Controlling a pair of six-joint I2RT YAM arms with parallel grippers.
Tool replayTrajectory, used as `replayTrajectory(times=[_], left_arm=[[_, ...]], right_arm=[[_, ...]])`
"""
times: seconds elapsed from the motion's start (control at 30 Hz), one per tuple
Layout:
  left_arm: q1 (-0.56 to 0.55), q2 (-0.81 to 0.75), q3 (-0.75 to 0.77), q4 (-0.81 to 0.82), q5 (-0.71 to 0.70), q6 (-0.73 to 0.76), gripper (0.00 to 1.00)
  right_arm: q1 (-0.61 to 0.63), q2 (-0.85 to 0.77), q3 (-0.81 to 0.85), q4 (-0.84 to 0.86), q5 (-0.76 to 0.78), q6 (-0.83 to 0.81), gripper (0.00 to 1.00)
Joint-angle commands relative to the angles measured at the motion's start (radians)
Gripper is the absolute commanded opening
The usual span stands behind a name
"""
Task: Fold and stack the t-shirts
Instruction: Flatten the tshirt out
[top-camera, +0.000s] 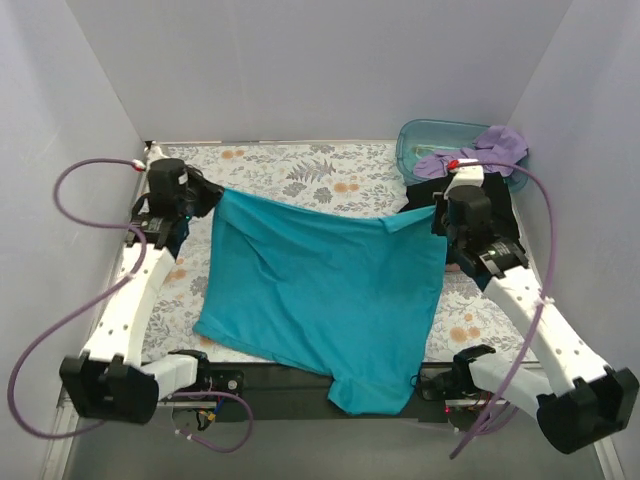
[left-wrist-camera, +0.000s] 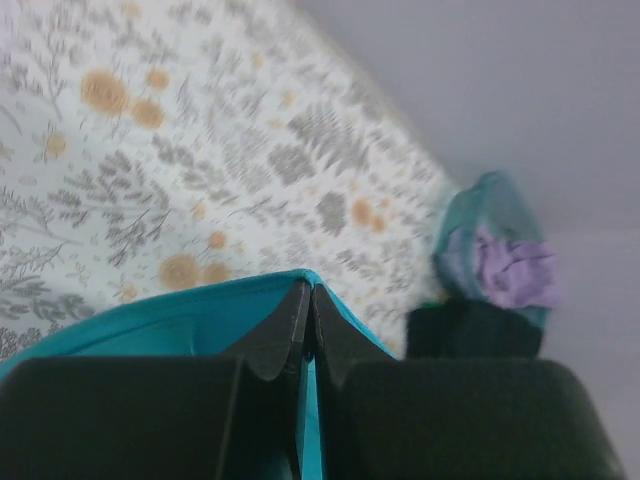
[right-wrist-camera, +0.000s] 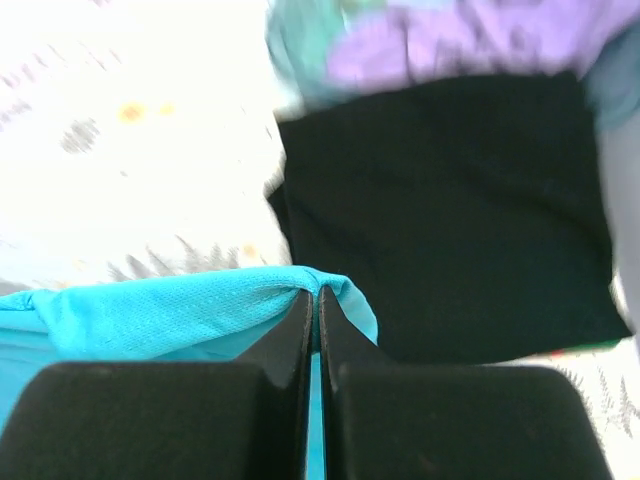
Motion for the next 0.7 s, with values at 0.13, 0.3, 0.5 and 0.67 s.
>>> replayTrajectory(times=[0.13,0.3,0.5,0.67], left_arm=[[0.008,-0.259,0.282,-0.195,-0.119,-0.002,0.0],[0.008,-0.355,0.487,-0.284,-0.171,0.012,0.0],[0.008,-0.402,0.791,-0.376,-0.197,0.059,0.0],[0.007,-0.347,0.937,-0.399,-0.252,0.085,0.0]], right_arm=[[-0.01,-0.238,0.335,-0.085,-0.163,-0.051,0.01],[-0.008,-0.298,0.576,-0.168,-0.27,-0.058,0.01],[-0.008,-0.288,0.875,-0.234,-0.517,-0.041,0.01],[-0.008,-0.222,1.027,-0.245,-0.548,-0.039,0.01]])
